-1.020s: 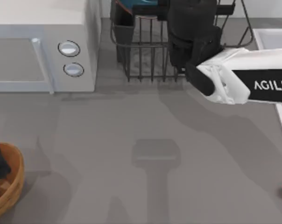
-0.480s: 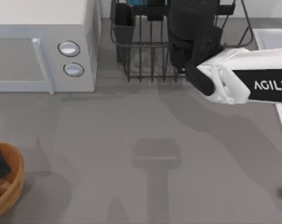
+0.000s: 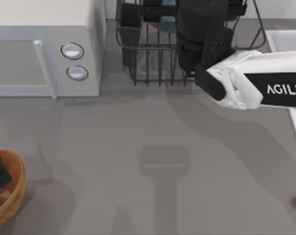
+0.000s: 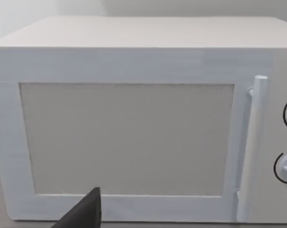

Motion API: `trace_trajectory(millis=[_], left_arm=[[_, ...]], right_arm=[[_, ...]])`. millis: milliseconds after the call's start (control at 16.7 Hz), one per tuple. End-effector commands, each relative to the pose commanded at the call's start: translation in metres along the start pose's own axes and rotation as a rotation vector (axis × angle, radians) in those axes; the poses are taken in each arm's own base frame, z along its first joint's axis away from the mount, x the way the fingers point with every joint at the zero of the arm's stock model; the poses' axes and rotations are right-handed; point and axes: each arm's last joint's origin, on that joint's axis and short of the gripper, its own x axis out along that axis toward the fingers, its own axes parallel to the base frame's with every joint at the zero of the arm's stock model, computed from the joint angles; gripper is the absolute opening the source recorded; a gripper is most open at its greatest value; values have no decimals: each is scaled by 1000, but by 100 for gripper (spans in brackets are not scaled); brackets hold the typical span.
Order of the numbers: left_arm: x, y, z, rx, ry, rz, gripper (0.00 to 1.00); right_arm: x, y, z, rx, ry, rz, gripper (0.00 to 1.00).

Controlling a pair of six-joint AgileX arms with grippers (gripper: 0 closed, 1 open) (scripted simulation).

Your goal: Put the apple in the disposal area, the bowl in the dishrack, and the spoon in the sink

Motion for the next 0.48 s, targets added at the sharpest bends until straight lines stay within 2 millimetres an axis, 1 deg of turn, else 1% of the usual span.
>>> trace_trajectory(millis=[300, 420, 480], left_arm=[[0, 0, 0, 0, 0, 0, 100], [0, 0, 0, 0, 0, 0, 100], [0, 0, 0, 0, 0, 0, 100]], right_arm=[[-1, -1, 1, 0, 1, 3, 100], [-4, -12, 8, -1, 4, 6, 100], [-7, -20, 14, 0, 6, 8, 100]])
